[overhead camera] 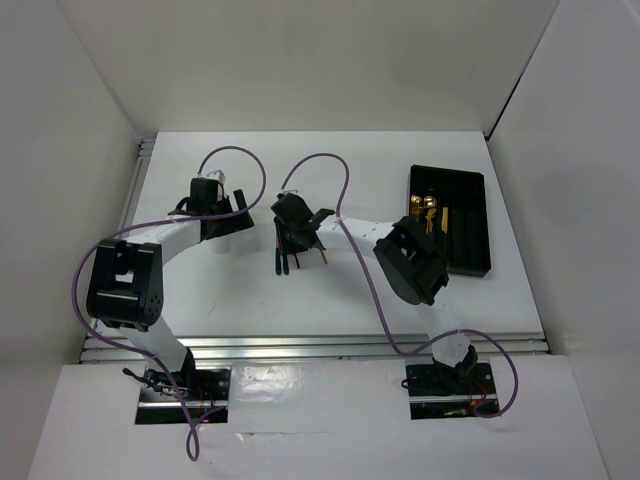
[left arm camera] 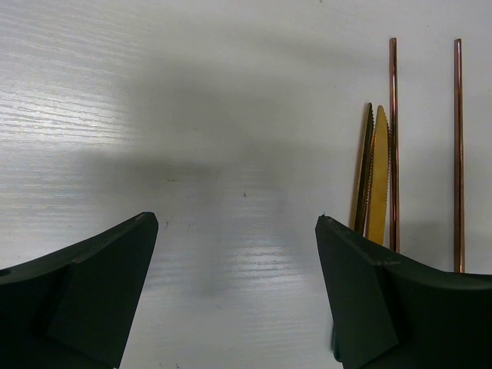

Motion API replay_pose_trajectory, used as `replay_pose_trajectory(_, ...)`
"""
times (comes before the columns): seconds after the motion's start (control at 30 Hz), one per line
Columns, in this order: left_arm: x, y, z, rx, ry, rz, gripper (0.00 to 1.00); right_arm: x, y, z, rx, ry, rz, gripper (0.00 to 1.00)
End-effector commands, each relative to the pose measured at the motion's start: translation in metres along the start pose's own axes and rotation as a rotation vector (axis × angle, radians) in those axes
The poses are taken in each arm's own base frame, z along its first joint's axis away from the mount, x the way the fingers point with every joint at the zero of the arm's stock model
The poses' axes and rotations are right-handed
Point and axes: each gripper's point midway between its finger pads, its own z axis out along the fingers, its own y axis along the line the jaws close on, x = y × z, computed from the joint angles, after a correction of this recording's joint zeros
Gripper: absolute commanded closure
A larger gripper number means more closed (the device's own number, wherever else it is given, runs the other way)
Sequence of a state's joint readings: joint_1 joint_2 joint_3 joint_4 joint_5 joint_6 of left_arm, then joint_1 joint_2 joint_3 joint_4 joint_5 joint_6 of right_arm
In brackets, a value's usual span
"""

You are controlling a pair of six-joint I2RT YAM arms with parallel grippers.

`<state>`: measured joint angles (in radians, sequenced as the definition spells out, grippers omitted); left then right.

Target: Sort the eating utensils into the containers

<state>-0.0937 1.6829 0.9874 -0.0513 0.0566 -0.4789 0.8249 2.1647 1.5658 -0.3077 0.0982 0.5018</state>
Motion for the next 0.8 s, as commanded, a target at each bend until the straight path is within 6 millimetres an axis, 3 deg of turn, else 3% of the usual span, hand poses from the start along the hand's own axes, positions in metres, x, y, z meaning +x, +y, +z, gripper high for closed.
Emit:
replay_pose_trajectory(0.0, -0.014, -0.004, -0.007, 0.012, -0.046, -0.014, 0.01, -0.007, 0.006, 0.004, 0.012, -0.017, 0.002, 0.65)
replay_pose_trajectory(0.27, -0.011, -0.002, -0.005, 0.009, -0.038, -0.015, 0.01, 0.009, -0.025, 0.015, 0.164, 0.025, -0.017, 0.69)
replay_pose_trajectory(0.3, -0.011, -0.002, -0.005, 0.009, -0.038, -0.015, 0.01, 0.003, -0.026, 0.014, 0.174, 0.006, -0.016, 0.69)
replay_pose_trajectory(0.47, -0.013, -0.003, -0.003, 0.009, -0.038, -0.015, 0.01, 0.013, -0.037, 0.018, 0.230, 0.039, -0.028, 0.69)
replay_pose_trajectory(0.77, -0.015, 0.001, -0.003, 0.003, -0.041, -0.021, 0.01, 0.027, -0.045, 0.021, 0.250, 0.073, -0.036, 0.89)
